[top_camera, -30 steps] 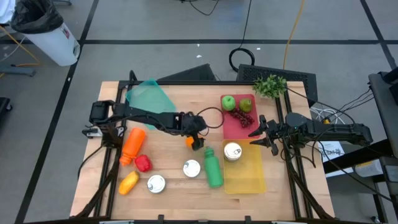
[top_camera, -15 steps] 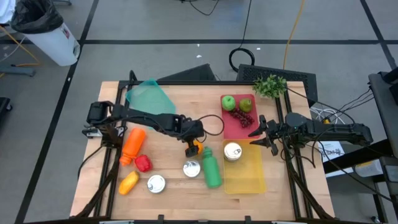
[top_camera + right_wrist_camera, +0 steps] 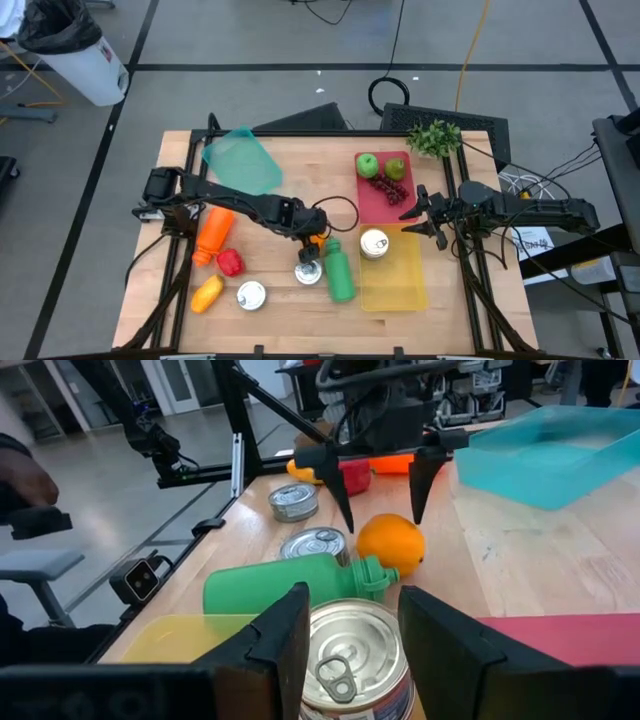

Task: Pick & Place Food Item
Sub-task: Put the orange into the pink bin

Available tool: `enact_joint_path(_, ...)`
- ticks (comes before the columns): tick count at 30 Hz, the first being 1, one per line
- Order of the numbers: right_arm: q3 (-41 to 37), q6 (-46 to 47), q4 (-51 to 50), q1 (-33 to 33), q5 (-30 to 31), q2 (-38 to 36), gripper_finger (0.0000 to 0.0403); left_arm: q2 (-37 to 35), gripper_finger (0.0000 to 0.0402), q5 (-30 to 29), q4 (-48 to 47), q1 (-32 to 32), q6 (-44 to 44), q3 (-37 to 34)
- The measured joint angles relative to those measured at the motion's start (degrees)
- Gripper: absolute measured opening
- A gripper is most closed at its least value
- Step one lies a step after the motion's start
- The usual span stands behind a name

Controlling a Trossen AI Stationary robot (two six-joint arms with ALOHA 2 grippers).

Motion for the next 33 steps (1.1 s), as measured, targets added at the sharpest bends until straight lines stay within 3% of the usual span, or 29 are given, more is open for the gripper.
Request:
enact_joint_path(9, 0.0, 0.4, 1.0, 0.0, 0.1, 0.5, 0.0141, 4.5, 0.0374, -4.1, 0.6, -0.7, -2.4, 0.2)
enact_joint_path(18, 0.0, 0.4, 1.5, 0.0, 0.1, 1.1, 0.0141, 5.7, 0.0372, -7.2, 0.9, -0.5, 0.9, 0.1)
enact_joint_path(27, 0.0, 0.4, 1.5, 0.0, 0.1, 1.1, 0.0141, 5.5, 0.0275, -10.4, 1.8, -0.3, 2.4, 0.0)
enact_joint_path(33, 0.0, 0.4, 1.5, 0.0, 0.1, 1.1, 0.0141, 5.6, 0.026, -10.5, -1.7, 0.2, 2.7, 2.8)
